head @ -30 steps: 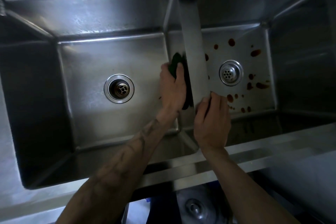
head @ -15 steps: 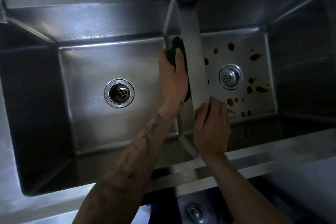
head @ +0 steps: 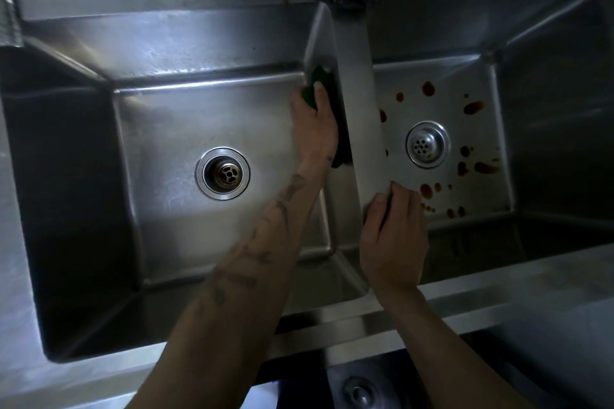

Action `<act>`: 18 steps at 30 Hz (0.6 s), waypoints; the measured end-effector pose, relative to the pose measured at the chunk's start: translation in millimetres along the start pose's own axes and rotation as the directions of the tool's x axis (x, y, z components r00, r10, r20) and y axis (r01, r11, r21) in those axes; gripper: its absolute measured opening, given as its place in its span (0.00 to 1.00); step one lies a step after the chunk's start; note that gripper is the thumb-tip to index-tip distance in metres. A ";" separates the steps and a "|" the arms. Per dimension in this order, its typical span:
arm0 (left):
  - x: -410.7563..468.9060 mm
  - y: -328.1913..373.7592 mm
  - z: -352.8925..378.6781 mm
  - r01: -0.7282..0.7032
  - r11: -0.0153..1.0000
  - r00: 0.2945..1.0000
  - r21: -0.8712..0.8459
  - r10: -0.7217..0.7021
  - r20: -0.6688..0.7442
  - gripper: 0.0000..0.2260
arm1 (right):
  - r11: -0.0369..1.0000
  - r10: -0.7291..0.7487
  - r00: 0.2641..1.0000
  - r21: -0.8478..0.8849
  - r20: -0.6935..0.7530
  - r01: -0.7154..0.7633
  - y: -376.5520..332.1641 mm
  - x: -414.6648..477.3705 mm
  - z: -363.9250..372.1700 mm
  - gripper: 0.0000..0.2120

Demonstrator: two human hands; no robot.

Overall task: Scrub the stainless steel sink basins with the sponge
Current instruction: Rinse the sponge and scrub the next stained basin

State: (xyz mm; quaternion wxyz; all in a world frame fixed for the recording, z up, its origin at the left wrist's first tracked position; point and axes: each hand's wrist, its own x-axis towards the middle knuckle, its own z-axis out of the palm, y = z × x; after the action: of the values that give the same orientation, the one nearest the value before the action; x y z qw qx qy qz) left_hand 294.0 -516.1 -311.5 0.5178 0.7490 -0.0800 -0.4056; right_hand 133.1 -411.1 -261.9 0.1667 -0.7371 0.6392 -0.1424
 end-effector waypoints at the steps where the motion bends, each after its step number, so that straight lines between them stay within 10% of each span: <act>1: 2.7 -1.3 0.0 0.069 0.997 0.997 0.029 -0.069 0.018 0.15 | 1.000 -0.002 1.000 -0.005 -0.001 0.002 0.8 -0.1 0.1 0.12; 9: 13.7 34.4 -1.3 -0.235 0.969 0.972 -0.076 0.234 -0.019 0.08 | 0.999 -0.031 0.999 -0.012 -0.008 0.031 3.9 -0.2 2.1 0.12; 14: 42.4 37.8 0.2 0.011 1.000 0.996 0.011 -0.012 0.087 0.18 | 1.000 -0.021 1.000 0.010 -0.002 0.021 2.5 -0.3 0.6 0.13; 18: 40.7 50.2 -2.0 -0.142 0.988 0.985 -0.065 0.148 0.085 0.10 | 0.999 -0.031 0.999 0.012 -0.017 0.031 0.6 0.4 0.3 0.12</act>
State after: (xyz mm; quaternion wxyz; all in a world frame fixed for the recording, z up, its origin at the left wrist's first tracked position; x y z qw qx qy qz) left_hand 337.3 -559.3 -290.4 0.5637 0.7066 -0.1455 -0.4022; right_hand 132.7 -411.5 -262.4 0.1635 -0.7448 0.6282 -0.1549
